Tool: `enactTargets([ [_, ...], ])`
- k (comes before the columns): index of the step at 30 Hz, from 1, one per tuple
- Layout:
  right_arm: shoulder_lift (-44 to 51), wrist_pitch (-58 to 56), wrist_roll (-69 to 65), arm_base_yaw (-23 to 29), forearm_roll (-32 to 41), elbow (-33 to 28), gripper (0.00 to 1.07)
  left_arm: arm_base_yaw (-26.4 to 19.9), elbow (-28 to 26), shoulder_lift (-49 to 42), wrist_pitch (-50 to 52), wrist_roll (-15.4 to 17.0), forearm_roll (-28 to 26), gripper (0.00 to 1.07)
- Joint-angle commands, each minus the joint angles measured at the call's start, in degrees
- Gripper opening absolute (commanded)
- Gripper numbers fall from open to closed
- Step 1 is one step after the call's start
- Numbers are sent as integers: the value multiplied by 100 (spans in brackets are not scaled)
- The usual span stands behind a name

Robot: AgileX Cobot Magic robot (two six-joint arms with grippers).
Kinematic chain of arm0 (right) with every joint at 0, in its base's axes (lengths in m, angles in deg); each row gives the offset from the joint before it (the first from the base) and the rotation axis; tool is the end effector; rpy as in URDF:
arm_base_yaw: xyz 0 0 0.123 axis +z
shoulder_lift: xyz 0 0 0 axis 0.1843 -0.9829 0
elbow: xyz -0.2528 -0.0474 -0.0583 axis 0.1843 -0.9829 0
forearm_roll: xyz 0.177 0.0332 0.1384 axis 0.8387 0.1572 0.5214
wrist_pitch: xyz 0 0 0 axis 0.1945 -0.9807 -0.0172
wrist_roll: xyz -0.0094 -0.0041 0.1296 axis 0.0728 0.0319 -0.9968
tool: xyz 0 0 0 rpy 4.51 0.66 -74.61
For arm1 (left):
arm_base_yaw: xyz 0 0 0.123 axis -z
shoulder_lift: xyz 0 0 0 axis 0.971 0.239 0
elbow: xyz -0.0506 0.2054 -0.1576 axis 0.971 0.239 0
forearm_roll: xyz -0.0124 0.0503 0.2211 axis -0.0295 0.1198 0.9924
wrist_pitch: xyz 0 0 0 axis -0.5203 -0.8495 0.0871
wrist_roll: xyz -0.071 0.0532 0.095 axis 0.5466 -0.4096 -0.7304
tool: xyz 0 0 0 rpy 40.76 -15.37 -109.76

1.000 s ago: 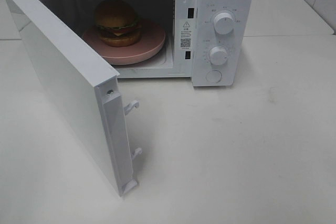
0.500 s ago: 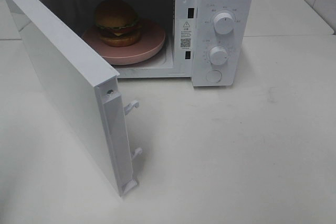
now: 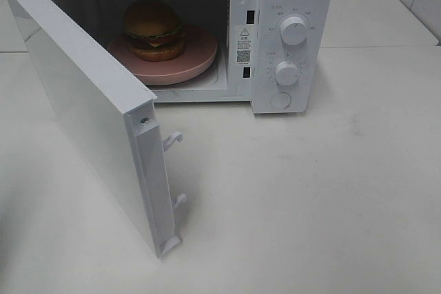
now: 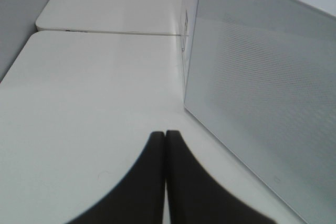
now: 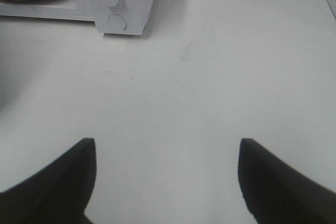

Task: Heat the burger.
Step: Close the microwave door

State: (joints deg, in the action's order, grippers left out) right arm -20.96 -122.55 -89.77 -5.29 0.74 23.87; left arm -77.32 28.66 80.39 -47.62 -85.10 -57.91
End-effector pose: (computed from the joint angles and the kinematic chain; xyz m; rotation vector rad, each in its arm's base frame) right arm 0.0289 0.0065 0.2526 -0.0254 2.0128 0.1427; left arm 0.1561 -0.0020 0.2343 -0.0317 1.9461 -0.0497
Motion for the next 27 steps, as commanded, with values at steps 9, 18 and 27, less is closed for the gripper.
enactTargets([
  [9, 149, 11, -34, -46, -17, -6, 72, -6, 802, 1186, 3048, 46, -46, 0],
  [18, 149, 11, -34, -46, -17, -6, 72, -6, 865, 2194, 4160, 1954, 2424, 0],
  [27, 149, 11, -34, -46, -17, -6, 72, -6, 825, 3180, 5237, 2555, 3478, 0],
])
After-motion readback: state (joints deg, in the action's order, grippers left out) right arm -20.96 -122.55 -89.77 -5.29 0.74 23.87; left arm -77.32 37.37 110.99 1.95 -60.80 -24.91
